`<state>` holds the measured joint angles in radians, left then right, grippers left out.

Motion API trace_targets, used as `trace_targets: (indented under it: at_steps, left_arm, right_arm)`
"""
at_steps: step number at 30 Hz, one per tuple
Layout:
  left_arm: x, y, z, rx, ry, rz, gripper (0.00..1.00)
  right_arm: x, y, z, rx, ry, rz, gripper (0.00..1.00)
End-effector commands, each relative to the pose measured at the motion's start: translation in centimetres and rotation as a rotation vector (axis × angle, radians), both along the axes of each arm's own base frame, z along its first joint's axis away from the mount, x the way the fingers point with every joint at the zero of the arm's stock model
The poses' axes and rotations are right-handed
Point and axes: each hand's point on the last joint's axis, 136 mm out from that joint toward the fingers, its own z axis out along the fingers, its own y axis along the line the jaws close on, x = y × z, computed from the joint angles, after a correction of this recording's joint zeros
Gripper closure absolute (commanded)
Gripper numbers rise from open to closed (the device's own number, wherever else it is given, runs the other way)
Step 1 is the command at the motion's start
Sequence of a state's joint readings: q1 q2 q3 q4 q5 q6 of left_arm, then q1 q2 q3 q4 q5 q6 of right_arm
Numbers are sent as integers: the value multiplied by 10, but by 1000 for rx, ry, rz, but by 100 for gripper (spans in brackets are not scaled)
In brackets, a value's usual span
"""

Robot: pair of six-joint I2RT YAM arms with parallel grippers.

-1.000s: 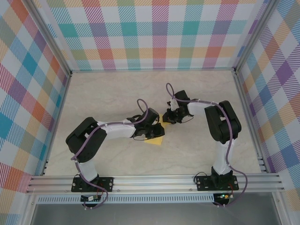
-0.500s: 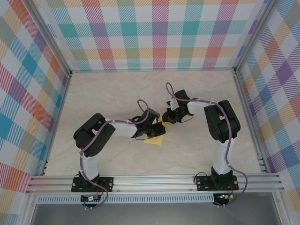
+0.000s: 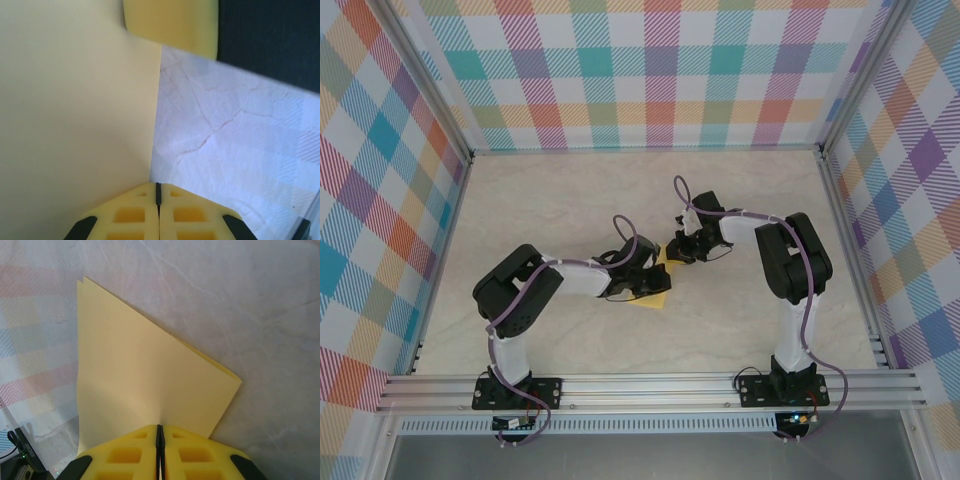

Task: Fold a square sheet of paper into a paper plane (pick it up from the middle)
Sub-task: First fold in half a square sheet of paper at the center of the table.

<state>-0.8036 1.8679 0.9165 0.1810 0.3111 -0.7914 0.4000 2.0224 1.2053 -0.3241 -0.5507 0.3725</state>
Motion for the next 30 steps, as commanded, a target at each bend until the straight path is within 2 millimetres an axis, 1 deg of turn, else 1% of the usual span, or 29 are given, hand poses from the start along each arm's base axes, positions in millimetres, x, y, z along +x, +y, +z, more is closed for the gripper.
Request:
trace_targets:
  at_steps: [1,4,10,15,20,22,24,27,29,30]
  left_arm:
    - [-44,24,-25,125,95,-53,93]
    - [-54,29,-29,129,106,-57,93]
    - [-72,27,-31,131,112,-106,93]
    - [-81,29,-27,160,107,-137,93]
    - [-91,38,-27,196,118,-154,93]
    - [-93,39,-24,196,116,-155,93]
    - [-89,36,-15,181,96,-149,93]
    - [-77,24,11,125,42,-137,92]
    - [-64,18,34,87,-9,-101,90]
    - [-58,19,42,79,-24,-82,89]
  right_arm:
    - [-1,-8,-21,-60,23,-2,91]
    - [-1,-8,-22,-62,27,-3,91]
    - [0,-8,-24,-65,30,-5,91]
    - [-1,-8,-25,-70,33,-8,91]
    - [0,-8,-24,-70,31,-10,91]
    - [0,-8,-24,-66,32,-9,91]
    - [0,-6,-22,-55,33,-9,91]
    - [1,-1,-11,-20,25,-6,91]
    - [4,3,6,8,3,-8,91]
    - [7,4,14,21,-10,-12,91]
